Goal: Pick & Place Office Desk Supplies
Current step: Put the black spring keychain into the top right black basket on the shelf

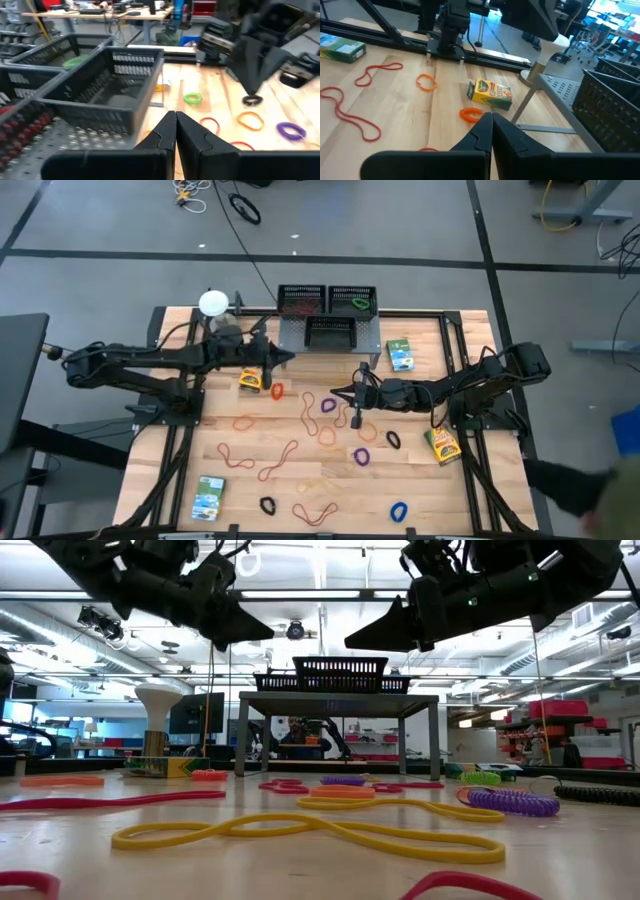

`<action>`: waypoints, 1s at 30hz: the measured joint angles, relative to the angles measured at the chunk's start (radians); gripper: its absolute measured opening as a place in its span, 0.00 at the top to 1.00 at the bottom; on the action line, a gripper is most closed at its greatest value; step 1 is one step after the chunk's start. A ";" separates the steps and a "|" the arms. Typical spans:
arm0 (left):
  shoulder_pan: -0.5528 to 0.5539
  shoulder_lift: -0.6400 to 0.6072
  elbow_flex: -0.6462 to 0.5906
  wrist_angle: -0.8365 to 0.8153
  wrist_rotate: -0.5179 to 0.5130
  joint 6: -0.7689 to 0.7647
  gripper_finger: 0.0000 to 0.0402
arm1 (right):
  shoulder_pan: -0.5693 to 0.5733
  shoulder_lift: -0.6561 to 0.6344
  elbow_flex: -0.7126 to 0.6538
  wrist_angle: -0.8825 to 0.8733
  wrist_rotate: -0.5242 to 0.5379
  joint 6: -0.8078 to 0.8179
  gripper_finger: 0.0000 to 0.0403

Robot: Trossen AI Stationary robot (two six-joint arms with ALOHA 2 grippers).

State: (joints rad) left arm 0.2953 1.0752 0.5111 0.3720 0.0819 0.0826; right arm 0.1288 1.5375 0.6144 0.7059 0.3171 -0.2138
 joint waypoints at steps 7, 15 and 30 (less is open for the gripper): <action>-0.023 -0.001 -0.009 0.004 0.000 -0.008 0.97 | 0.049 -0.051 0.002 -0.078 0.036 0.047 0.97; -0.021 -0.001 -0.009 0.006 -0.003 -0.008 0.97 | 0.113 -0.165 0.068 -0.499 0.139 0.262 0.97; -0.021 0.000 -0.009 0.006 -0.003 -0.008 0.97 | 0.110 -0.174 0.253 -1.033 0.119 0.650 0.97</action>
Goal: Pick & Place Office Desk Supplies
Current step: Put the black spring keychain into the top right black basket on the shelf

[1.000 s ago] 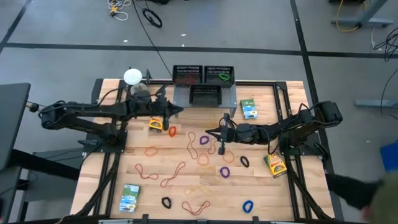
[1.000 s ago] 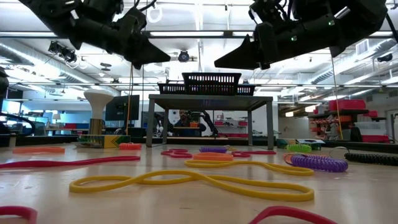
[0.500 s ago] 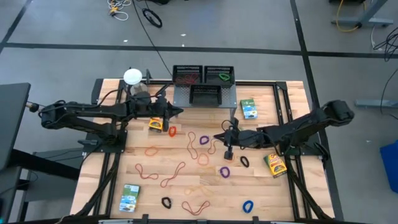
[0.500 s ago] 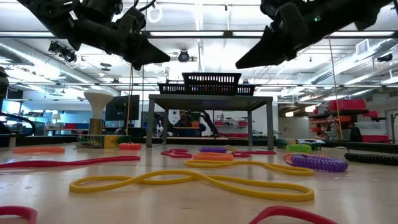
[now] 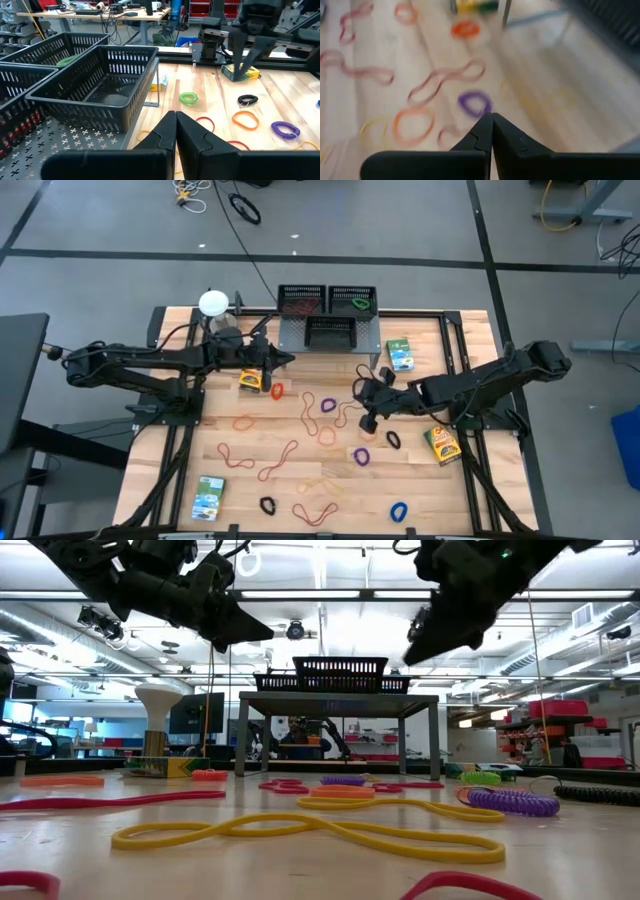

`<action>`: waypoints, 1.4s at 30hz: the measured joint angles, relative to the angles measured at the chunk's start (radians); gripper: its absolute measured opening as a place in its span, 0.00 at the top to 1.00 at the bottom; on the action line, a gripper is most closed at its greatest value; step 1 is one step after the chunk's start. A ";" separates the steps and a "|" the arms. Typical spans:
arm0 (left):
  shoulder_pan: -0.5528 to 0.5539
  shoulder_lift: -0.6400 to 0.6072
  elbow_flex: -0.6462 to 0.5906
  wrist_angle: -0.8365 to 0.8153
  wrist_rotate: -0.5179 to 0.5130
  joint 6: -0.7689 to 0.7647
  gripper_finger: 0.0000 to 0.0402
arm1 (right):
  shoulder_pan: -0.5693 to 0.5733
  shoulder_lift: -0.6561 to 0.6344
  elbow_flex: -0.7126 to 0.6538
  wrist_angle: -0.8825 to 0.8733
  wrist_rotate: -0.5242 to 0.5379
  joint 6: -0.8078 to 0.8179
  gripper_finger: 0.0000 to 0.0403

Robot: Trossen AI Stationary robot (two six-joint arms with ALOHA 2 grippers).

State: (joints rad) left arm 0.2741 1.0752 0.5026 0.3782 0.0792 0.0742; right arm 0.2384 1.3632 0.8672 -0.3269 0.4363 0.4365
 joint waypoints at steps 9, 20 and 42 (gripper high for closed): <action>0.000 0.000 0.000 0.000 0.000 0.000 0.97 | 0.064 0.010 0.040 -0.333 -0.145 0.211 0.94; 0.000 0.000 0.000 0.000 0.000 0.000 0.97 | 0.154 0.031 0.033 -0.561 -0.226 0.729 0.71; 0.000 0.001 0.000 0.000 0.000 0.000 0.97 | 0.188 0.032 -0.270 -0.195 -0.311 0.849 0.78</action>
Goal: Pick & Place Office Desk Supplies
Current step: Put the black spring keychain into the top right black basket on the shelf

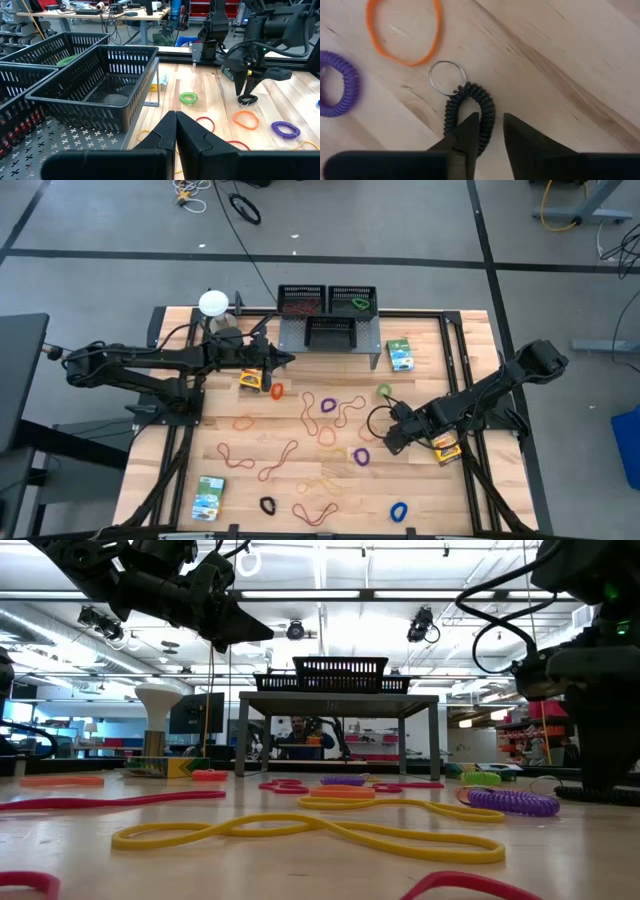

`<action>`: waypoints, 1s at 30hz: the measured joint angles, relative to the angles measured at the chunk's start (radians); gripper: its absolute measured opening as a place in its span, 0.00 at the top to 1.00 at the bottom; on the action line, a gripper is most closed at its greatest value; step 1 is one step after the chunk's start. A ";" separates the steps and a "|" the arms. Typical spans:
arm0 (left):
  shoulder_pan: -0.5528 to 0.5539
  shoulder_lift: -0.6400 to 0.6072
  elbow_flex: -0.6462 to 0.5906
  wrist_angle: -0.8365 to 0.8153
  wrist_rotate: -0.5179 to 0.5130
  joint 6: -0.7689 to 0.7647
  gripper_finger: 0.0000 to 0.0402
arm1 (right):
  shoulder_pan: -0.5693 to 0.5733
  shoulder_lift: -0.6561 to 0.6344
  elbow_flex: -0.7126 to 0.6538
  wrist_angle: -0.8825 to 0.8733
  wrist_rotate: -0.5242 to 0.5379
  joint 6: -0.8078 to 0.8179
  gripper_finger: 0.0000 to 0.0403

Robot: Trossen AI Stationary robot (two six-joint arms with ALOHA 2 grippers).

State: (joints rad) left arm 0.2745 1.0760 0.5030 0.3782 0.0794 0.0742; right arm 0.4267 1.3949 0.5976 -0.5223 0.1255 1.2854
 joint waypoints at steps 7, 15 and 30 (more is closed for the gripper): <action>0.000 0.000 0.000 0.000 0.000 0.000 0.97 | -0.005 -0.001 0.000 0.000 0.009 -0.005 0.91; 0.000 0.000 0.000 0.000 0.000 0.000 0.97 | -0.007 -0.002 0.101 -0.068 0.012 -0.101 0.95; 0.000 0.000 0.000 0.000 0.000 0.000 0.97 | -0.084 0.006 0.417 -0.342 0.002 -0.417 0.87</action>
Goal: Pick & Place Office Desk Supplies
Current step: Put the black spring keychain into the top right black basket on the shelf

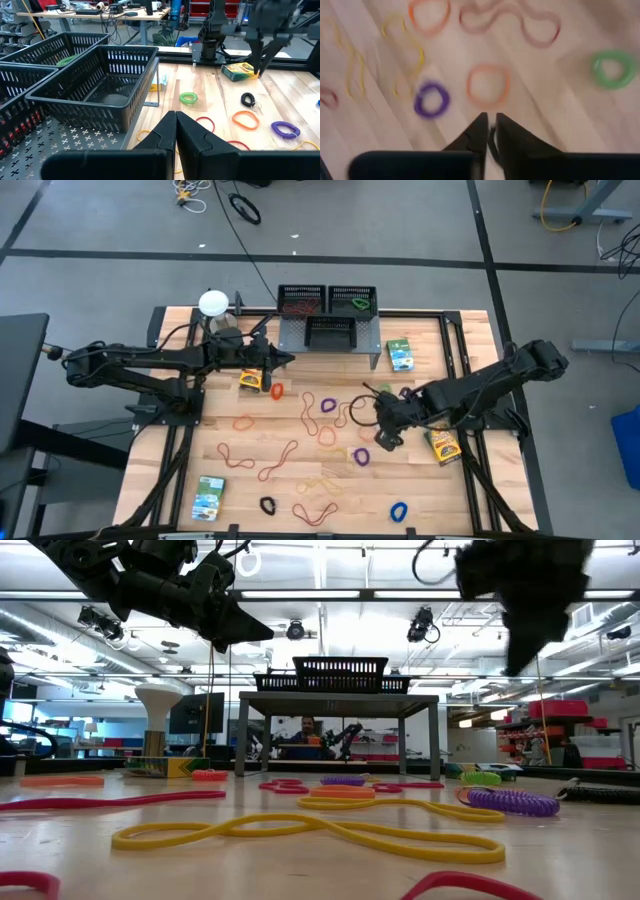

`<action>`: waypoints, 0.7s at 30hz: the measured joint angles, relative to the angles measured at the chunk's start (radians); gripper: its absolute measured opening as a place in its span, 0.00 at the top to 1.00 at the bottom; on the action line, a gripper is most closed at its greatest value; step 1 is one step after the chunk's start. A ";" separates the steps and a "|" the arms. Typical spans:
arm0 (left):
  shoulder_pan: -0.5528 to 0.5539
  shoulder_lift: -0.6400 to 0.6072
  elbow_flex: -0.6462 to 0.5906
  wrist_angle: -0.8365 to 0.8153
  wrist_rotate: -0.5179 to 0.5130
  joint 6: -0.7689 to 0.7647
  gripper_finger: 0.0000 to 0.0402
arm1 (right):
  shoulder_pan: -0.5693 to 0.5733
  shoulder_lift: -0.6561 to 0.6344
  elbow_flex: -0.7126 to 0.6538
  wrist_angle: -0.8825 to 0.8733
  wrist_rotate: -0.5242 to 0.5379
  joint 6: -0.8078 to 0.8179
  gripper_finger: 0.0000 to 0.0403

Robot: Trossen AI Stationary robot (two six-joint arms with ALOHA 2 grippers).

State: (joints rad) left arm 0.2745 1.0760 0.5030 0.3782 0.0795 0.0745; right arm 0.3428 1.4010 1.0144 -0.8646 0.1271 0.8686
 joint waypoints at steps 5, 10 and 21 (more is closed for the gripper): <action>0.000 0.000 0.000 0.000 0.000 0.000 0.97 | 0.054 0.051 -0.083 0.004 -0.016 -0.061 0.69; 0.000 0.000 0.000 0.000 0.000 0.000 0.97 | 0.074 0.134 -0.121 0.008 0.001 -0.124 0.56; 0.000 0.000 0.000 0.000 0.000 0.000 0.97 | 0.045 0.298 -0.117 0.078 -0.017 -0.289 0.64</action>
State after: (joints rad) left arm 0.2745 1.0760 0.5030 0.3782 0.0795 0.0746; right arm 0.3875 1.6990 0.8975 -0.7864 0.1099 0.5797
